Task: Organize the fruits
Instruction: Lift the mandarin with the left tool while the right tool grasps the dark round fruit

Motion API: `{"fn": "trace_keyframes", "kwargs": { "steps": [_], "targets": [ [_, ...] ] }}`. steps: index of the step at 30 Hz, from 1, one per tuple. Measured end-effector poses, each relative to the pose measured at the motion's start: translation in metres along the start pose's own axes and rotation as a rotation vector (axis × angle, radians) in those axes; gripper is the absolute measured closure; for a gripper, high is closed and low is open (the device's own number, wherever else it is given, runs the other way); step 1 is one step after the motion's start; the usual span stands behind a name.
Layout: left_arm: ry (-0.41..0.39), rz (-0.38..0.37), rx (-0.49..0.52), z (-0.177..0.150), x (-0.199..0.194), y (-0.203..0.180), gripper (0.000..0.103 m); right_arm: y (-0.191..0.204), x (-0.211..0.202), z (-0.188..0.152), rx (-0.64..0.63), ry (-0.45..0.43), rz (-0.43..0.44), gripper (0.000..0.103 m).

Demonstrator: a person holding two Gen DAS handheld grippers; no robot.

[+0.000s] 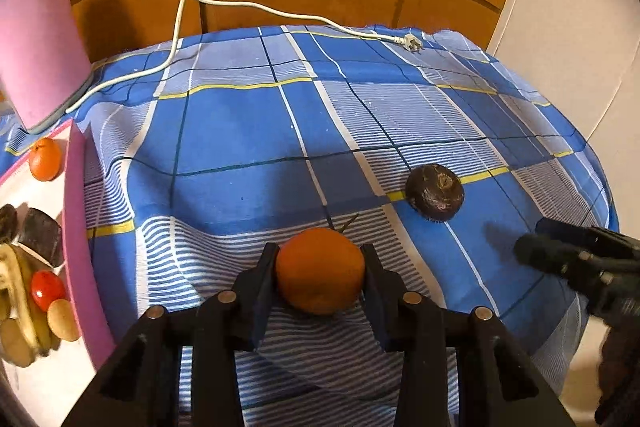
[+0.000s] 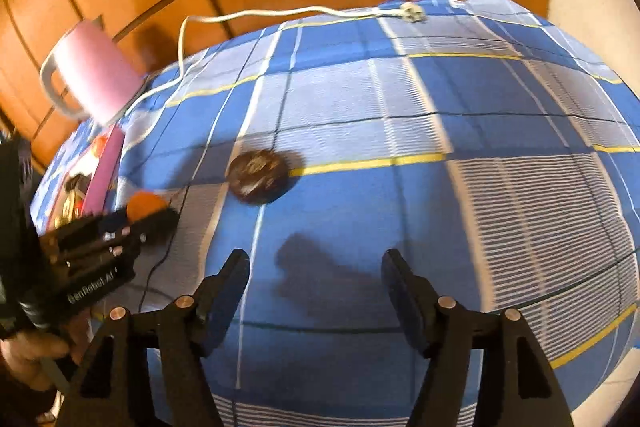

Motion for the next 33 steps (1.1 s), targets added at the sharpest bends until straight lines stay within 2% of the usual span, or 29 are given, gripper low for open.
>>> {"fn": "trace_keyframes", "kwargs": {
  "steps": [4, 8, 11, 20, 21, 23, 33],
  "targets": [
    [-0.006, -0.002, 0.000, -0.001, 0.001, -0.001, 0.062, -0.006, -0.004, 0.011, 0.024, -0.005, 0.002, 0.034],
    [-0.008, -0.019, -0.016, -0.001, 0.001, 0.002, 0.062, -0.001, -0.002, 0.026, 0.069, 0.004, 0.062, 0.034],
    [-0.014, -0.030, -0.004, -0.002, 0.000, 0.002, 0.062, 0.016, 0.003, 0.039, 0.027, 0.002, 0.078, 0.034],
    [-0.034, -0.044, -0.015, -0.005, -0.002, 0.003, 0.062, 0.063, 0.040, 0.053, -0.171, 0.021, -0.007, 0.034],
    [-0.034, -0.044, -0.016, -0.005, -0.001, 0.004, 0.062, 0.065, 0.043, 0.052, -0.187, 0.026, -0.016, 0.038],
    [-0.034, -0.045, -0.016, -0.005, -0.001, 0.003, 0.062, 0.069, 0.046, 0.051, -0.215, 0.024, -0.035, 0.055],
    [-0.016, -0.050, -0.051, -0.001, -0.007, 0.004, 0.063, 0.070, 0.043, 0.038, -0.282, -0.053, -0.084, 0.055]
  ]
}}
Point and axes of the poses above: each gripper's, at about its wrist camera, not at the fingertips, and x roughly the way its jaws point, y to its left, z to its top, the point moved 1 cm from there along x, roughly the way its jaws point, and after that the axes turned 11 degrees about -z, right-handed, at the moved point
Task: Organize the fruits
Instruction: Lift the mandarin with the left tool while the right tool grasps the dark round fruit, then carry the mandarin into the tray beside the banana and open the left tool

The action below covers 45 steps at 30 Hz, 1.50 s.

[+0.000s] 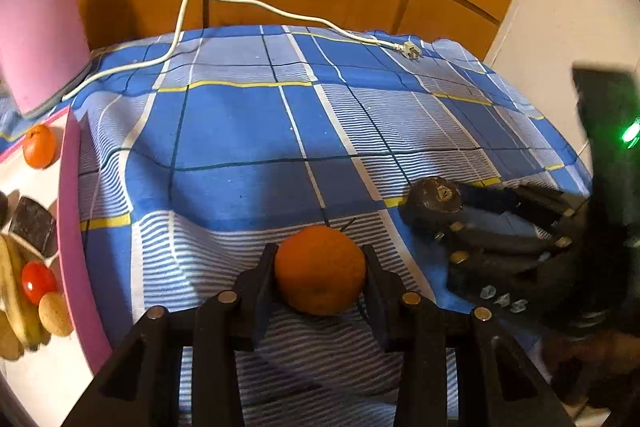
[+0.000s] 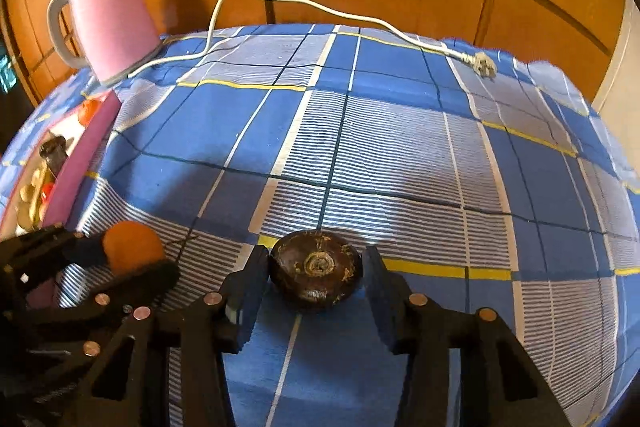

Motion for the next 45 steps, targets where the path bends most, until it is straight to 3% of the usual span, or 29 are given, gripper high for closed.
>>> {"fn": "trace_keyframes", "kwargs": {
  "steps": [14, 25, 38, 45],
  "targets": [
    [-0.078, 0.019, -0.003, 0.001, -0.065, -0.017, 0.063, 0.001, 0.003, -0.008, 0.024, -0.020, -0.012, 0.055],
    [-0.100, 0.023, -0.039, -0.012, -0.095, -0.007, 0.063, 0.001, 0.004, -0.004, 0.031, -0.004, -0.023, 0.054],
    [-0.116, 0.066, -0.208, -0.050, -0.132, 0.055, 0.063, 0.000, 0.005, -0.006, 0.039, -0.050, -0.033, 0.055],
    [-0.172, 0.176, -0.359, -0.073, -0.172, 0.104, 0.063, 0.002, 0.004, -0.011, 0.033, -0.091, -0.035, 0.055]
  ]
}}
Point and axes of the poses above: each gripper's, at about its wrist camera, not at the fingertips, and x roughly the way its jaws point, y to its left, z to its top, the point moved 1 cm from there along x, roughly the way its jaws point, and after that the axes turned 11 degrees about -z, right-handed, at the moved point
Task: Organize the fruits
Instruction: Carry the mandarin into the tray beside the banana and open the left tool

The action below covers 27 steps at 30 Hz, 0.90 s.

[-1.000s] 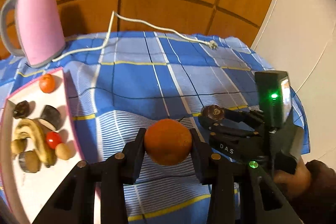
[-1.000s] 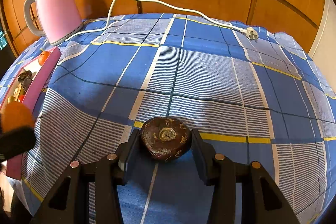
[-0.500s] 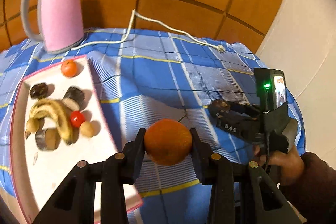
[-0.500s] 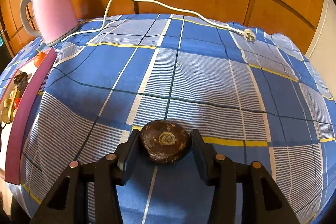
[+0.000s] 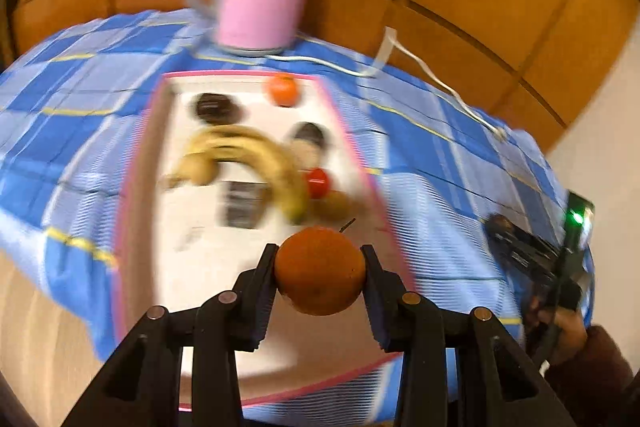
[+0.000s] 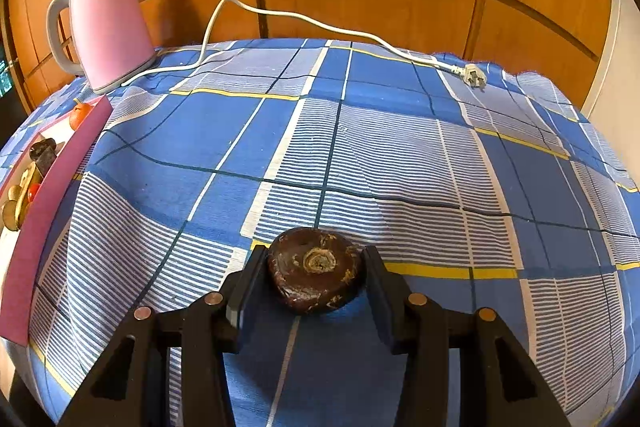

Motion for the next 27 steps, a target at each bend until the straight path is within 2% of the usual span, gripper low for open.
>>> {"fn": "trace_keyframes", "kwargs": {
  "steps": [6, 9, 14, 22, 27],
  "targets": [
    [-0.058, 0.082, -0.092, 0.004, -0.024, 0.042, 0.063, -0.001, 0.000, -0.001, 0.006, -0.013, 0.007, 0.055],
    [-0.059, 0.101, -0.117, 0.004, -0.028, 0.051, 0.063, -0.001, 0.000, -0.002, 0.010, -0.015, 0.010, 0.055],
    [-0.036, 0.145, -0.089, 0.004, -0.018, 0.049, 0.063, -0.002, 0.000, -0.002, 0.017, -0.019, 0.014, 0.055],
    [-0.014, 0.210, -0.060, 0.028, 0.015, 0.055, 0.062, -0.002, -0.001, -0.002, 0.017, -0.021, 0.013, 0.055],
    [-0.059, 0.231, -0.010, 0.041, 0.025, 0.054, 0.057, -0.002, -0.001, -0.002, 0.016, -0.021, 0.013, 0.055]
  ]
}}
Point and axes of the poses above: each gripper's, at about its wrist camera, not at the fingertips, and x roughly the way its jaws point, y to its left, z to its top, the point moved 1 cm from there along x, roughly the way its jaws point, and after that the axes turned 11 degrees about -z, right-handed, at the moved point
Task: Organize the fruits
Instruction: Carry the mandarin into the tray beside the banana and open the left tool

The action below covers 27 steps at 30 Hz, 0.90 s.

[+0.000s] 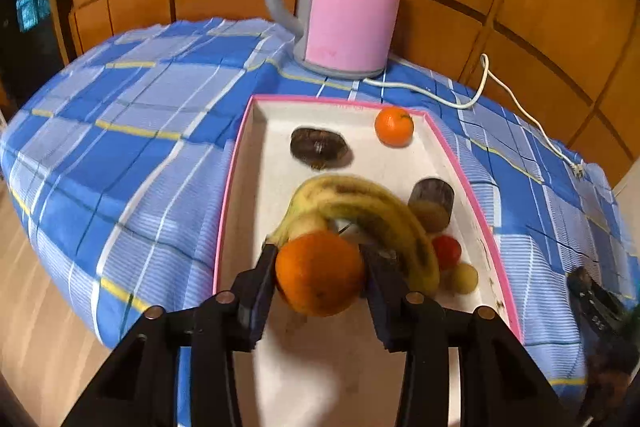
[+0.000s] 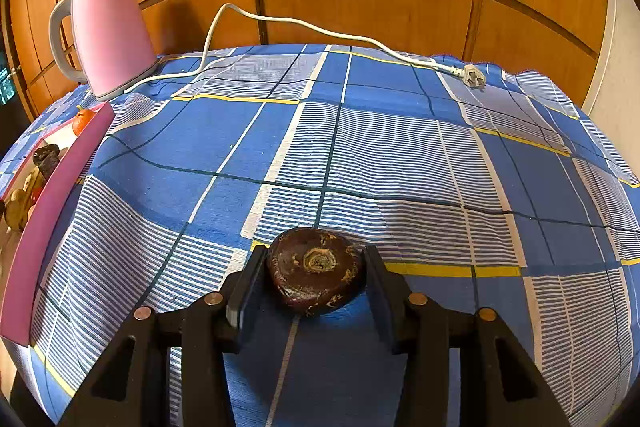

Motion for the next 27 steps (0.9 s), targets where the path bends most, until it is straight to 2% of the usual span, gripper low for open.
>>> {"fn": "trace_keyframes", "kwargs": {
  "steps": [6, 14, 17, 27],
  "targets": [
    [0.000, -0.009, -0.009, 0.002, -0.001, 0.001, 0.055, 0.000, 0.000, 0.000, 0.000, 0.000, 0.000, 0.055],
    [0.002, 0.017, -0.045, -0.018, -0.011, 0.005, 0.056, 0.001, 0.000, 0.000, -0.001, -0.001, -0.002, 0.055],
    [0.015, 0.020, -0.037, -0.020, -0.008, 0.003, 0.060, 0.000, 0.000, -0.001, 0.000, -0.002, -0.001, 0.055],
    [0.010, 0.006, -0.015, -0.022, -0.012, -0.011, 0.060, -0.002, 0.000, 0.001, 0.009, 0.008, 0.007, 0.055]
  ]
}}
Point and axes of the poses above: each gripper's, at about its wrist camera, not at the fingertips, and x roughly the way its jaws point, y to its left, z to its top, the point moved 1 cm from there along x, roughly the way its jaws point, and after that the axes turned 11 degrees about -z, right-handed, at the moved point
